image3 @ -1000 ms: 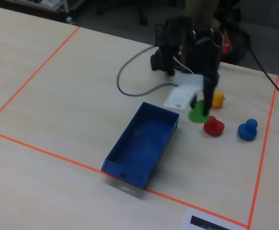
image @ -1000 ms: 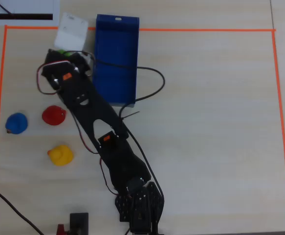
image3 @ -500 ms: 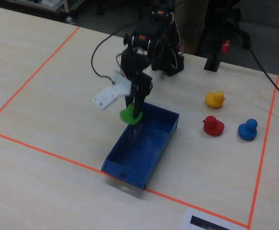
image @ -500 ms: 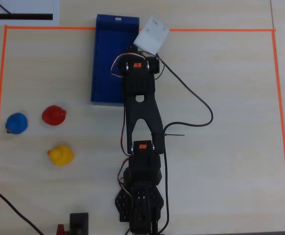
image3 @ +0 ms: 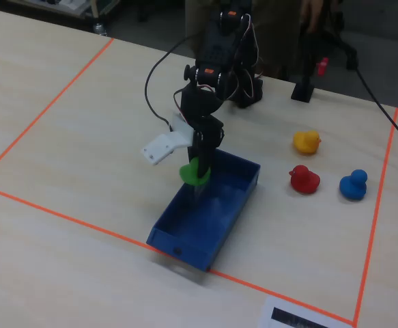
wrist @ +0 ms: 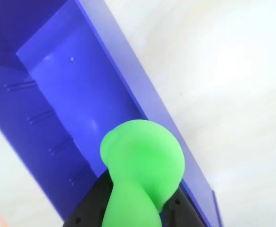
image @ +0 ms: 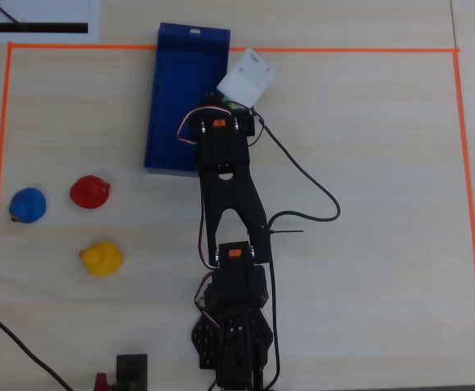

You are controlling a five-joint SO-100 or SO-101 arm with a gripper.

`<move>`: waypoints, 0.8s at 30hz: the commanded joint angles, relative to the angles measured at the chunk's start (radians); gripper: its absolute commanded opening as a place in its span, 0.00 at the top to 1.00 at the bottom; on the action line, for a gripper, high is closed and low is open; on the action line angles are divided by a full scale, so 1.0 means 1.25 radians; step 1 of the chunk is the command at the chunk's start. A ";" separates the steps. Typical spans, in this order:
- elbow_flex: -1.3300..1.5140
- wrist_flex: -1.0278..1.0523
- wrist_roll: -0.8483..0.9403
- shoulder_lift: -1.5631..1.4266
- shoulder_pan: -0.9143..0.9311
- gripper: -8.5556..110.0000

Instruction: Grasp green duck and put it into box.

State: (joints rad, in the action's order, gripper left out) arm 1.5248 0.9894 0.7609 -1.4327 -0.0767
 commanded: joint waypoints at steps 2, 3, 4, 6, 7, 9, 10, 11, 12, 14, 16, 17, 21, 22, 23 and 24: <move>-0.119 0.086 -0.037 -0.031 -0.050 0.93; -0.158 0.117 -0.039 -0.028 -0.058 0.93; -0.196 0.145 -0.042 -0.027 -0.067 0.93; -0.259 0.187 -0.044 -0.022 -0.085 0.93; -0.281 0.201 -0.044 -0.018 -0.091 0.93; -0.318 0.222 -0.044 -0.011 -0.099 0.93; -0.324 0.228 -0.047 -0.007 -0.103 0.93; -0.322 0.229 -0.048 -0.006 -0.107 0.93; -0.308 0.225 -0.049 -0.005 -0.110 0.93; -0.256 0.190 -0.048 -0.004 -0.113 0.93; -0.193 0.135 -0.044 0.001 -0.110 0.93; -0.166 0.109 -0.043 0.007 -0.108 0.93; -0.094 0.036 -0.043 0.037 -0.107 0.93; -0.080 0.021 -0.044 0.044 -0.109 0.93; -0.065 0.005 -0.044 0.052 -0.112 0.93; -0.052 -0.011 -0.047 0.059 -0.113 0.93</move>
State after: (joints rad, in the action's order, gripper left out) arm 1.4327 1.0431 0.6995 -1.3591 -0.2056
